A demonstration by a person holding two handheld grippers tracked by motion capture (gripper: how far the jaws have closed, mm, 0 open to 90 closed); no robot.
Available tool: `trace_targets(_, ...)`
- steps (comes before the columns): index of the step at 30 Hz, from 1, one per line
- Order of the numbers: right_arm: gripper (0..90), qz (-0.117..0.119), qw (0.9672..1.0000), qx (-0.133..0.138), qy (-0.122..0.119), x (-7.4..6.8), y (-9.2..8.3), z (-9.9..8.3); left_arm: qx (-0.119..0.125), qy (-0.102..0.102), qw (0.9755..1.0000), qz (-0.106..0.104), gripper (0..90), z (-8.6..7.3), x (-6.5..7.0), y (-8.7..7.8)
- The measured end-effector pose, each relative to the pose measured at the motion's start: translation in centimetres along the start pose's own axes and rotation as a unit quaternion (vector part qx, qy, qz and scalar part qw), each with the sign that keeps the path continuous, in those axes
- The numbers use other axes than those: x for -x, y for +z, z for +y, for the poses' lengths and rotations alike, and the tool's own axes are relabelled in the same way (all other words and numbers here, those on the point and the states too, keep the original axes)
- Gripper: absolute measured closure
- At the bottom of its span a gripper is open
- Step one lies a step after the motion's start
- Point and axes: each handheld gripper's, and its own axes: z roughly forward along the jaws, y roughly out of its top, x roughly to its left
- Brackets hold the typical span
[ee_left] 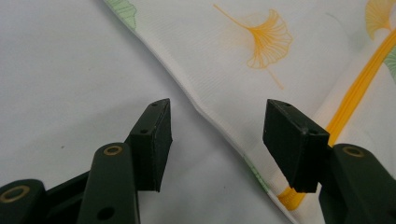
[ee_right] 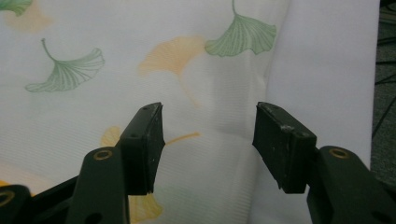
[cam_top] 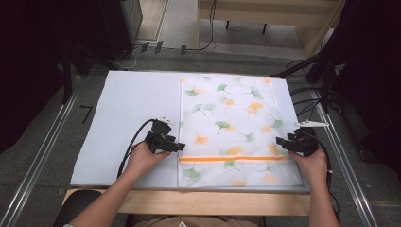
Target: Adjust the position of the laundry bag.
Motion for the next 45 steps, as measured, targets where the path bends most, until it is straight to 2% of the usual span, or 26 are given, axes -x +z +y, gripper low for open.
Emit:
trace_targets(6,42.3,-0.014,0.9999,-0.003,0.009,0.8,0.0,-0.3,0.006,-0.011,0.9999,0.0,42.7,0.0,-0.2,0.2)
trace_targets(11,42.3,-0.011,0.9998,-0.011,0.015,1.0,0.3,-0.4,0.01,-0.001,0.9999,0.003,42.9,0.1,0.4,0.4)
trace_targets(13,42.4,-0.009,0.9998,-0.013,0.014,1.0,0.5,-0.4,0.009,0.004,0.9999,0.001,44.8,0.1,0.6,0.5)
trace_targets(15,44.4,-0.006,0.9997,-0.022,0.009,0.8,0.9,-0.4,0.01,0.009,0.9998,0.012,50.4,0.2,0.8,0.7)
trace_targets(17,44.5,-0.006,0.9997,-0.022,0.008,0.7,1.0,-0.5,0.007,0.008,0.9999,0.012,53.1,0.2,0.7,0.6)
trace_targets(19,45.0,-0.007,0.9997,-0.021,0.007,0.7,1.0,-0.4,0.01,-0.01,0.9999,0.004,54.3,0.3,0.4,0.6)
trace_targets(21,46.4,-0.009,0.9998,-0.019,0.006,0.5,1.1,-0.3,0.009,-0.013,0.9999,-0.003,57.8,0.3,0.3,0.7)
trace_targets(25,51.6,-0.003,0.9998,-0.019,0.003,0.1,1.3,-0.2,0.012,-0.002,0.9999,-0.005,62.8,0.5,1.0,1.2)
trace_targets(27,58.6,0.004,0.9998,-0.018,-0.001,-0.1,1.3,-0.1,0.01,0.005,0.9999,-0.002,66.3,0.5,1.1,1.3)
trace_targets(28,60.1,0.006,0.9998,-0.017,-0.005,-0.2,1.4,-0.1,0.013,0.002,0.9999,-0.002,68.8,0.5,1.1,1.3)
trace_targets(33,81.9,-0.02,0.9996,-0.021,0.002,-0.2,1.3,0.1,0.012,0.012,0.9998,-0.014,79.9,0.5,0.9,1.4)
trace_targets(36,84.5,-0.02,0.9995,-0.023,0.011,-0.1,1.3,0.1,0.012,0.012,0.9996,-0.021,87.3,0.5,1.0,1.5)
trace_targets(38,87.3,-0.015,0.9991,-0.029,0.028,-0.2,1.3,0.3,0.01,0.013,0.9994,-0.029,89.3,0.5,1.0,1.7)
trace_targets(45,87.4,-0.008,0.999,-0.029,0.032,-0.1,1.2,0.4,0.012,0.004,0.9991,-0.041,90.0,0.6,0.3,1.1)
